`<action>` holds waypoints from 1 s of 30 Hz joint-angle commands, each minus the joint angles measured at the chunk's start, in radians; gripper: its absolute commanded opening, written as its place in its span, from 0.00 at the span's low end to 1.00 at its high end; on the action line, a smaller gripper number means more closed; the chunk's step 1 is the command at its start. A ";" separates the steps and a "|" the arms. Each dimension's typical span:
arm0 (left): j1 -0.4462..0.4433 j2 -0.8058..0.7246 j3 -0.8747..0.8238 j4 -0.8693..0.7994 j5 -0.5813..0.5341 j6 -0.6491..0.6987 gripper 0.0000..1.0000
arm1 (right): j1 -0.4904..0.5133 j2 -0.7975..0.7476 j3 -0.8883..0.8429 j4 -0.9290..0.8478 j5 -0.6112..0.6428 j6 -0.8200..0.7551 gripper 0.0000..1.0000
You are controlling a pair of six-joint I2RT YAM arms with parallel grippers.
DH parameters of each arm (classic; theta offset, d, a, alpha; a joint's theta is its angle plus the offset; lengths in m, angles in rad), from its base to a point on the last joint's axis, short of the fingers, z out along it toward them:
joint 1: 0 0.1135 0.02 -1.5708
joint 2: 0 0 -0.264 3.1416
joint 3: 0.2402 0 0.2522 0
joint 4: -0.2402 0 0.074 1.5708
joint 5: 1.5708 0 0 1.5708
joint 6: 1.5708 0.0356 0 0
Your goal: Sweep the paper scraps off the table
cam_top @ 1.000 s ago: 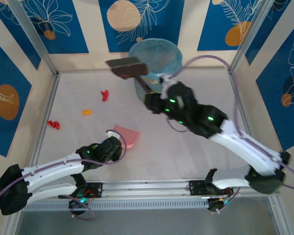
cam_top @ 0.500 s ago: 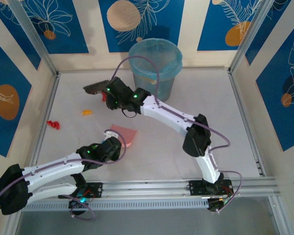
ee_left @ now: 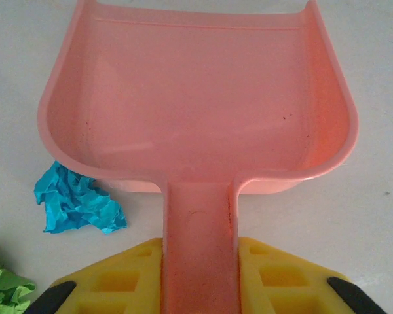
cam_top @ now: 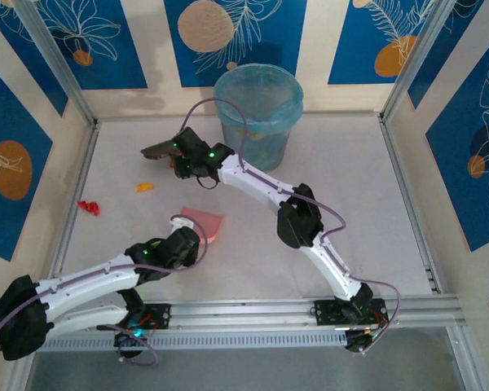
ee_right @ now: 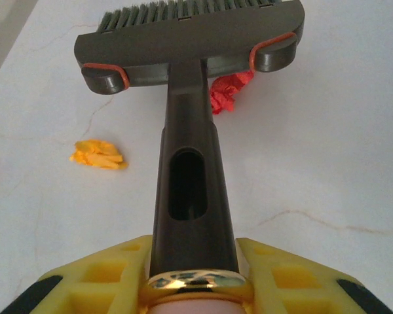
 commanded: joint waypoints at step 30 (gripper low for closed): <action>0.051 0.128 -0.023 0.138 0.285 0.010 0.00 | 0.063 -0.699 -1.171 0.291 -0.029 0.284 0.00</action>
